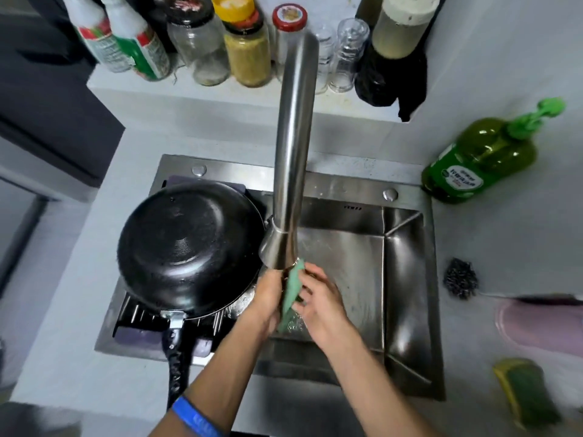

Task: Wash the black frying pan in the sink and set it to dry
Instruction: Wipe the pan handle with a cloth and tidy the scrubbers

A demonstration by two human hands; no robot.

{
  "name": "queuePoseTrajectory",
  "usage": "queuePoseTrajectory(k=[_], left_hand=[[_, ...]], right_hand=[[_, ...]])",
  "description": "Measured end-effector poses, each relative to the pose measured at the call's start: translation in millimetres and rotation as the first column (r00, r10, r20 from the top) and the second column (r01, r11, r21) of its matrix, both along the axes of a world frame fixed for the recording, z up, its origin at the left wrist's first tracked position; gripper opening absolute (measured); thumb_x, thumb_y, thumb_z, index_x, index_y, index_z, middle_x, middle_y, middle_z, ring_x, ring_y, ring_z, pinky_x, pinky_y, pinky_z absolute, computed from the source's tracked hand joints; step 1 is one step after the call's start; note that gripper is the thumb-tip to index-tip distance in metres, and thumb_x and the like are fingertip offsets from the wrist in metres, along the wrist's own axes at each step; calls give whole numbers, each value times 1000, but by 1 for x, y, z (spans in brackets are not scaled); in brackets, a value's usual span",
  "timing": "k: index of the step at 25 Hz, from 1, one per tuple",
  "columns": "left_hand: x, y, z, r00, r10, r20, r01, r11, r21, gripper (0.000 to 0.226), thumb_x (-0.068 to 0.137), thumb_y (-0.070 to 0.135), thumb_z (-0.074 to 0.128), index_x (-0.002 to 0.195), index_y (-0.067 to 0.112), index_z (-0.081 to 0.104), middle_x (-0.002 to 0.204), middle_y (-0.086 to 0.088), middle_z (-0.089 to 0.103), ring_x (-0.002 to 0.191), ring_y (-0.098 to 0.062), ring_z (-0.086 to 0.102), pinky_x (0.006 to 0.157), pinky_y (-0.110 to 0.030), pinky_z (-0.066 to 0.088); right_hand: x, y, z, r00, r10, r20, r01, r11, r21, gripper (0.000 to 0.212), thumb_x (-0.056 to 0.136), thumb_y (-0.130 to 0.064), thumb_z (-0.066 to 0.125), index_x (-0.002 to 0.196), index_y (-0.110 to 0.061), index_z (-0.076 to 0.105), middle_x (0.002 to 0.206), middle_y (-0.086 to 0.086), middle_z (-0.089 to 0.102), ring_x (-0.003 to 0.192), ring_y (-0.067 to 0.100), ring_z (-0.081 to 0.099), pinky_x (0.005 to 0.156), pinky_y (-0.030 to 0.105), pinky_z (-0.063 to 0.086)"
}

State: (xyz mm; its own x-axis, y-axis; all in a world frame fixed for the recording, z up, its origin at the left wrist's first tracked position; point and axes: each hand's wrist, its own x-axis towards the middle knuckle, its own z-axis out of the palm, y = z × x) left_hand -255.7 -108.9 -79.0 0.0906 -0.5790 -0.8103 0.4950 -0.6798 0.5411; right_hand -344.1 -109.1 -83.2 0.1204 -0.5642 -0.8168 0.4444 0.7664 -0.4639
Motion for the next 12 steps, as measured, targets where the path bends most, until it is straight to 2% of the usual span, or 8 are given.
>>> queuePoseTrajectory(k=[2,4,5,7,9,11,12], left_hand=[[6,8,1,998,-55,-38,56,998,34,45,94,32,49,62,16,75,73,-6,69,63,-18,63,60,-28,46],[10,13,4,999,-51,-19,52,997,60,38,95,35,48,75,16,74,80,-7,71,67,-18,67,62,-28,51],[12,15,4,1000,-24,-16,25,997,67,33,95,34,49,81,15,72,81,-8,72,68,-18,68,60,-27,52],[16,15,4,998,54,21,-55,996,64,27,94,22,50,79,13,70,76,-7,71,65,-17,68,55,-23,52],[16,17,5,983,122,140,-115,992,-59,26,90,2,47,76,10,67,76,-9,70,72,-20,66,60,-25,51],[12,20,16,965,118,235,-74,979,-189,29,88,-10,42,81,8,64,78,-9,68,77,-20,63,67,-27,52],[10,22,18,960,104,261,-43,973,-228,30,88,-12,42,89,8,64,81,-9,69,78,-19,64,71,-27,53]], right_hand=[[15,-2,8,995,-92,27,92,996,14,14,94,-3,62,98,-15,67,83,7,74,72,17,70,67,29,54],[28,-4,14,992,-117,-52,117,993,-5,12,92,-4,65,83,-12,67,77,9,72,66,19,69,70,32,56],[34,-2,15,988,-68,-139,67,998,-17,14,91,-5,66,79,-11,65,76,10,70,68,22,68,72,34,56],[48,2,13,940,77,-332,-107,991,-74,19,89,-11,68,73,-15,60,76,9,65,75,25,63,75,36,53],[56,3,8,833,127,-539,-264,946,-185,14,82,-19,70,77,-20,57,80,4,67,79,25,64,76,38,54],[50,1,-2,679,130,-722,-397,893,-212,17,84,-22,61,96,-32,53,95,0,70,89,24,66,78,38,54],[45,2,-6,661,151,-735,-422,884,-198,21,89,-24,55,107,-34,53,103,-2,69,95,23,65,78,36,52]])
